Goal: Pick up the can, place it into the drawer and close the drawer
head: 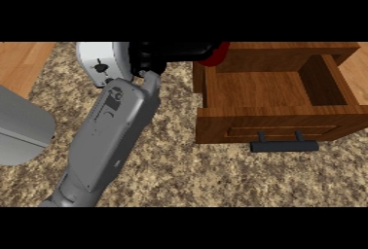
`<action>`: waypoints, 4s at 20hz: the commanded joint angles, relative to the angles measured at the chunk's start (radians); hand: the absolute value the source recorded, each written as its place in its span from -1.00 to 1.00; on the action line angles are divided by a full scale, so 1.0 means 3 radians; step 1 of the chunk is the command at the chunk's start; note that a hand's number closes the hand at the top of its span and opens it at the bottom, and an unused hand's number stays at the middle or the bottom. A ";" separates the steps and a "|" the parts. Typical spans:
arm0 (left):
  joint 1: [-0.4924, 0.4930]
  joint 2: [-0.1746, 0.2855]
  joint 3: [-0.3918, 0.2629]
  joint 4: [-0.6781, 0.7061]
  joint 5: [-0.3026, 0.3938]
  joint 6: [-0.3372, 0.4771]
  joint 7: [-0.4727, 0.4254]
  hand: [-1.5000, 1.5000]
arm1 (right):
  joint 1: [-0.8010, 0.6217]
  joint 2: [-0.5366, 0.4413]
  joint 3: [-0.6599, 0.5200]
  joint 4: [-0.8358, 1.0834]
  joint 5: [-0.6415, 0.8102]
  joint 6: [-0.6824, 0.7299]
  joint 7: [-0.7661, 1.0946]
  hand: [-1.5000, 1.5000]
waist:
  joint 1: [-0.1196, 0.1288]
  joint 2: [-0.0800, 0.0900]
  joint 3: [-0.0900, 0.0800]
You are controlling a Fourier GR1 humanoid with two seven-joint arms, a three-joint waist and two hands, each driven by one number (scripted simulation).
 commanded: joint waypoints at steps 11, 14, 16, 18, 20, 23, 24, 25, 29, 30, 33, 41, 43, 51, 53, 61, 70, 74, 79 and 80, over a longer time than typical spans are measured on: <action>-0.0977 -0.0001 -0.0281 0.1264 0.0701 0.0285 -0.0478 1.00 | -0.0216 -0.0057 0.0072 -0.0073 0.0036 -0.0192 0.0178 -1.00 | -0.0070 0.0023 0.0000; -0.1254 -0.0001 -0.0299 0.1508 0.0781 0.0399 -0.0522 1.00 | 0.0018 0.0042 0.0093 -0.0003 0.0019 0.0108 -0.0055 -1.00 | -0.0120 0.0022 0.0003; -0.1141 -0.0001 -0.0529 0.1515 0.1030 0.0436 -0.0627 1.00 | -0.0038 0.0043 0.0134 -0.0175 0.0052 -0.0122 0.0127 -1.00 | -0.0119 0.0023 0.0001; -0.1444 -0.0001 -0.0559 0.1666 0.1118 0.0514 -0.0543 1.00 | -0.0212 0.0006 0.0079 0.0142 0.0143 0.0027 -0.0068 -1.00 | -0.0122 0.0028 0.0004; -0.1347 -0.0001 -0.0771 0.1633 0.1308 0.0673 -0.0631 1.00 | -0.0011 0.0043 0.0231 -0.0263 0.0025 -0.0143 0.0151 -1.00 | -0.0163 0.0022 0.0003; -0.1382 -0.0001 -0.0776 0.1874 0.1370 0.0440 -0.0770 1.00 | -0.0115 0.0003 0.0105 -0.0183 0.0043 -0.0135 0.0206 -1.00 | -0.0129 0.0030 0.0002; -0.1435 -0.0001 -0.0961 0.1841 0.1478 0.0679 -0.0722 1.00 | -0.0136 0.0044 0.0191 -0.0219 0.0046 -0.0139 0.0211 -1.00 | -0.0169 0.0032 0.0003; -0.1413 -0.0001 -0.0966 0.1914 0.1561 0.0632 -0.0840 1.00 | -0.0233 -0.0114 0.0096 -0.0155 -0.0013 -0.0118 0.0190 -1.00 | -0.0208 0.0046 0.0004; -0.1431 -0.0001 -0.1098 0.1995 0.1716 0.0659 -0.0891 1.00 | -0.0289 -0.0076 0.0068 -0.0016 -0.0012 -0.0145 0.0160 -1.00 | -0.0169 0.0039 0.0004; -0.1507 -0.0001 -0.1064 0.2112 0.1778 0.0577 -0.0871 1.00 | -0.0266 -0.0041 0.0136 -0.0120 0.0027 -0.0144 0.0204 -1.00 | -0.0201 0.0051 0.0004; -0.1521 -0.0001 -0.1275 0.2150 0.1845 0.0699 -0.0828 1.00 | -0.0252 -0.0124 0.0046 -0.0064 -0.0089 -0.0128 0.0243 -1.00 | -0.0202 0.0043 0.0005; -0.1509 -0.0001 -0.1452 0.2414 0.2044 0.0726 -0.0985 -1.00 | -0.0295 -0.0123 0.0012 0.0096 -0.0001 -0.0027 0.0127 -1.00 | -0.0214 0.0056 0.0006; -0.1569 -0.0001 -0.1532 0.2436 0.2091 0.0826 -0.0970 -1.00 | -0.0269 -0.0078 0.0060 0.0076 0.0007 0.0024 0.0117 -1.00 | -0.0246 0.0062 0.0008; -0.1409 -0.0001 -0.1695 0.2349 0.2339 0.0980 -0.1212 -1.00 | -0.0467 -0.0191 0.0067 -0.0041 0.0014 -0.0163 0.0276 -1.00 | -0.0257 0.0069 0.0005; -0.1410 -0.0001 -0.1619 0.2479 0.2364 0.0868 -0.1359 -1.00 | -0.0379 -0.0192 0.0028 0.0050 -0.0039 -0.0057 0.0239 -1.00 | -0.0273 0.0077 0.0006; -0.1535 -0.0001 -0.1615 0.2348 0.2538 0.0966 -0.1409 -1.00 | -0.0556 -0.0321 -0.0043 -0.0393 0.0804 0.0143 -0.0256 -1.00 | -0.0221 0.0073 0.0004; -0.1431 -0.0001 -0.1664 0.2256 0.2643 0.0974 -0.1736 -1.00 | -0.0989 -0.0318 0.0490 -0.0346 0.1811 0.0194 -0.0632 -1.00 | -0.0082 0.0065 0.0005; -0.1434 -0.0001 -0.1666 0.2193 0.2676 0.0971 -0.1705 -1.00 | -0.1082 -0.0229 0.0945 -0.0500 0.2496 0.0095 -0.0587 -1.00 | -0.0016 0.0043 0.0001; -0.1452 -0.0001 -0.1646 0.2202 0.2690 0.0956 -0.1645 -1.00 | -0.1668 -0.0410 0.1359 0.0026 0.3297 -0.0146 -0.0617 -1.00 | 0.0078 0.0039 -0.0001; -0.1483 -0.0001 -0.1581 0.2244 0.2665 0.0843 -0.1594 -1.00 | -0.1548 -0.0323 0.1541 -0.0047 0.3488 -0.0170 -0.0685 -1.00 | 0.0082 0.0028 -0.0002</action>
